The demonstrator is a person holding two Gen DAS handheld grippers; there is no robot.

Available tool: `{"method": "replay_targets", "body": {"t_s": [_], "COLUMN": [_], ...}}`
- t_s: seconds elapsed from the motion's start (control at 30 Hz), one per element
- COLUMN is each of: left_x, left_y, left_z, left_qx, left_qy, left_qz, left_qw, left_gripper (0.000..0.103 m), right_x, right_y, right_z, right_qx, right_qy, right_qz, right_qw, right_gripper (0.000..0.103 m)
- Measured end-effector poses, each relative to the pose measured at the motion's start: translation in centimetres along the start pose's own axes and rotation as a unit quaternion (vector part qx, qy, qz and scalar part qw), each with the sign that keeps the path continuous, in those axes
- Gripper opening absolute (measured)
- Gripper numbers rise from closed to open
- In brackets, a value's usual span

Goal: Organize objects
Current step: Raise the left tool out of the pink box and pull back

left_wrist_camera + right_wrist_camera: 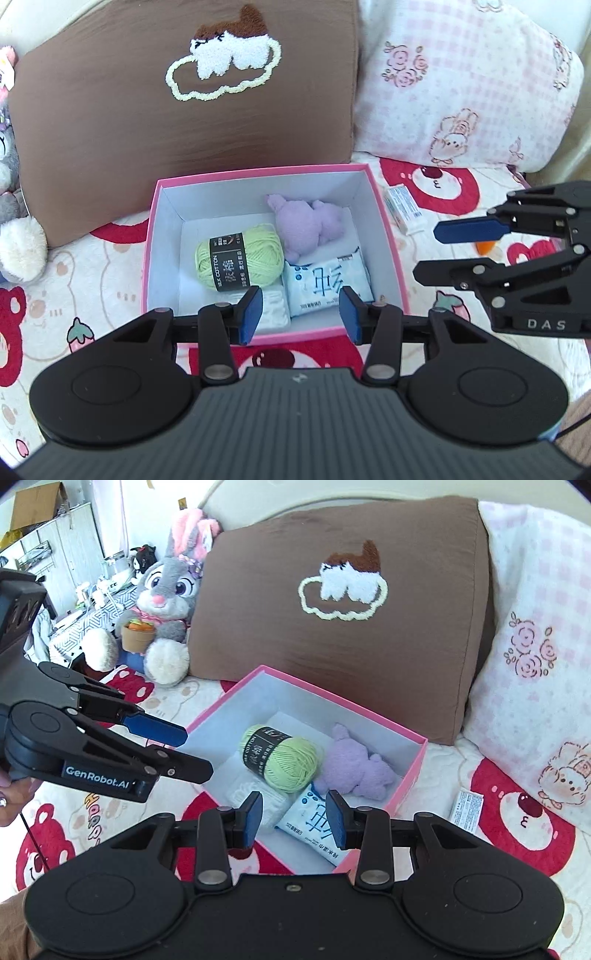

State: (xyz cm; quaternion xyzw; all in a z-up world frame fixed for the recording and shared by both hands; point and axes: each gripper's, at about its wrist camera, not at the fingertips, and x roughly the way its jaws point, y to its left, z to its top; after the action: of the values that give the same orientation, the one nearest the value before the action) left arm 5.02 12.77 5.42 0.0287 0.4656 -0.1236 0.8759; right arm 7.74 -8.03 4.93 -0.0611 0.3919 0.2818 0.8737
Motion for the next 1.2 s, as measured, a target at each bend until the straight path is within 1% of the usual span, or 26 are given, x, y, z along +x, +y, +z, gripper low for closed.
{"method": "replay_targets", "body": {"t_s": [0.37, 0.6, 0.67, 0.7, 0.8, 0.87, 0.97, 1.03, 1.13, 1.2], "left_x": [-5.0, -6.7, -7.1, -7.2, -7.3, -7.0, -6.1, -5.4, -4.3, -3.5], "left_y": [-2.1, -4.5, -5.5, -5.9, -7.1, -7.7, -8.4, -9.0, -9.9, -10.5], "left_z": [-1.5, -2.8, -3.3, -3.5, -4.1, -4.5, -5.1, -5.4, -5.5, -5.3], "left_qx": [0.001, 0.016, 0.024, 0.028, 0.04, 0.046, 0.05, 0.048, 0.048, 0.05], "left_qy": [0.005, 0.023, 0.027, 0.029, 0.037, 0.041, 0.055, 0.063, 0.075, 0.085], "left_qz": [-0.008, -0.023, -0.028, -0.031, -0.048, -0.053, -0.054, -0.06, -0.069, -0.08], "left_qw": [1.0, 0.9993, 0.999, 0.9987, 0.9974, 0.9967, 0.9958, 0.9951, 0.9936, 0.9919], "left_gripper": [0.047, 0.049, 0.05, 0.051, 0.053, 0.054, 0.054, 0.055, 0.059, 0.066], "right_x": [-5.5, -9.1, -10.0, -10.3, -10.8, -10.9, -11.1, -11.3, -11.4, -11.4], "right_y": [2.2, 2.2, 2.1, 1.9, 1.1, 0.2, -1.2, -2.0, -2.9, -3.8], "right_z": [-1.4, -3.7, -4.4, -4.7, -5.9, -6.8, -8.0, -9.0, -10.3, -11.2], "right_qx": [-0.03, -0.045, -0.048, -0.049, -0.055, -0.056, -0.044, -0.041, -0.054, -0.064], "right_qy": [0.001, 0.002, 0.006, 0.01, 0.035, 0.05, 0.065, 0.067, 0.062, 0.054], "right_qz": [0.002, -0.005, -0.011, -0.016, -0.03, -0.041, -0.042, -0.044, -0.056, -0.042], "right_qw": [1.0, 0.999, 0.999, 0.999, 0.997, 0.996, 0.996, 0.996, 0.995, 0.996], "right_gripper": [0.044, 0.047, 0.049, 0.052, 0.058, 0.058, 0.06, 0.065, 0.067, 0.068]}}
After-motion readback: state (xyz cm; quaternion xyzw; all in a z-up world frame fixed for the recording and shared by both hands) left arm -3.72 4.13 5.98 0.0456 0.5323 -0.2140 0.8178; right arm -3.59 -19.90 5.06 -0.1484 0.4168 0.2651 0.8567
